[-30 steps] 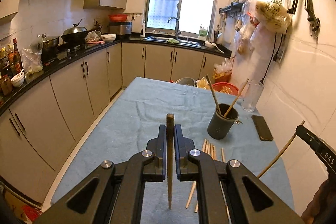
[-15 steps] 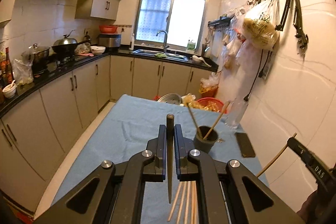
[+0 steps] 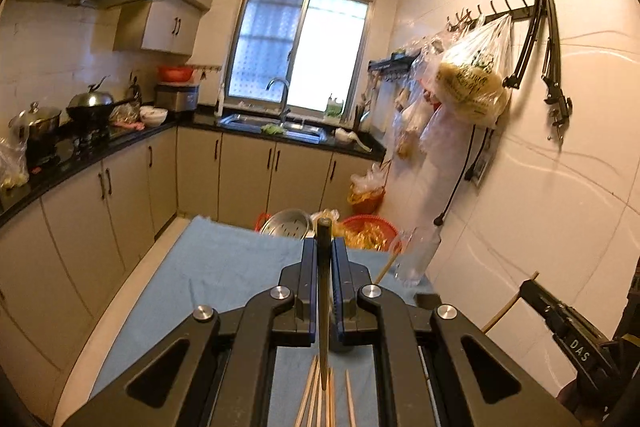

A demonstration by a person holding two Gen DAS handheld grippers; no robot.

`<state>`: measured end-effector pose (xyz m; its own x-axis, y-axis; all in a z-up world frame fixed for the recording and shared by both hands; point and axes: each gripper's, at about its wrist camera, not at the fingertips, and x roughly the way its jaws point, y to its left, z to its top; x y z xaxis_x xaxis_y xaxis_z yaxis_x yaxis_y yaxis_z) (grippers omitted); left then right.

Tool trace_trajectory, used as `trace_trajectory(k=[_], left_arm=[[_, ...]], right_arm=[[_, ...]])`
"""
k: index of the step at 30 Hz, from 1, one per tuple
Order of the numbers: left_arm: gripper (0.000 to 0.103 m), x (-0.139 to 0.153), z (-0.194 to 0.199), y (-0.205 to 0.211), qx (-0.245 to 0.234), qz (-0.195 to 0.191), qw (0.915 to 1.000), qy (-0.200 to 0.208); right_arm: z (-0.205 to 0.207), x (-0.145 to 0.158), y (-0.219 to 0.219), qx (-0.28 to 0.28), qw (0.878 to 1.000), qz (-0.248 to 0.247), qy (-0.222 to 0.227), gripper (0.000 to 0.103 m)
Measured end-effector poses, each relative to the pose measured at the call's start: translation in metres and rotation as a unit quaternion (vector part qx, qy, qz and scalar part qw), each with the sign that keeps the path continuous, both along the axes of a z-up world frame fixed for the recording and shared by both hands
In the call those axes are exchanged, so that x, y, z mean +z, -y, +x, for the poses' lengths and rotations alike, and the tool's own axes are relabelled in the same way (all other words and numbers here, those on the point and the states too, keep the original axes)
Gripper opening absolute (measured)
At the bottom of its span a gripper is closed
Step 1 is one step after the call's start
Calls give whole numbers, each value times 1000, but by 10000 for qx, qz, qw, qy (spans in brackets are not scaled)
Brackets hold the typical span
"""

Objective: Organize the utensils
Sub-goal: 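Carry the chopstick with the right gripper and drop it into the black cup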

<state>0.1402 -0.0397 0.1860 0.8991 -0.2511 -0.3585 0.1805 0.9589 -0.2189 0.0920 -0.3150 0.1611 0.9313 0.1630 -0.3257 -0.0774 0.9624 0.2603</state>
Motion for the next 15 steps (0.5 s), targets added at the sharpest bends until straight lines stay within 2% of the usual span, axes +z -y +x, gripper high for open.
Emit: trace_trajectory(k=[11,15], left_arm=[[7,2,71,30,-165,-165,9997,-13],[7,-1,91,45,-226,-99,9997,24]], right_arm=[[73,10,12,-95,9997,234,70,6],[96,12,13,-140,9995,267,87,6]])
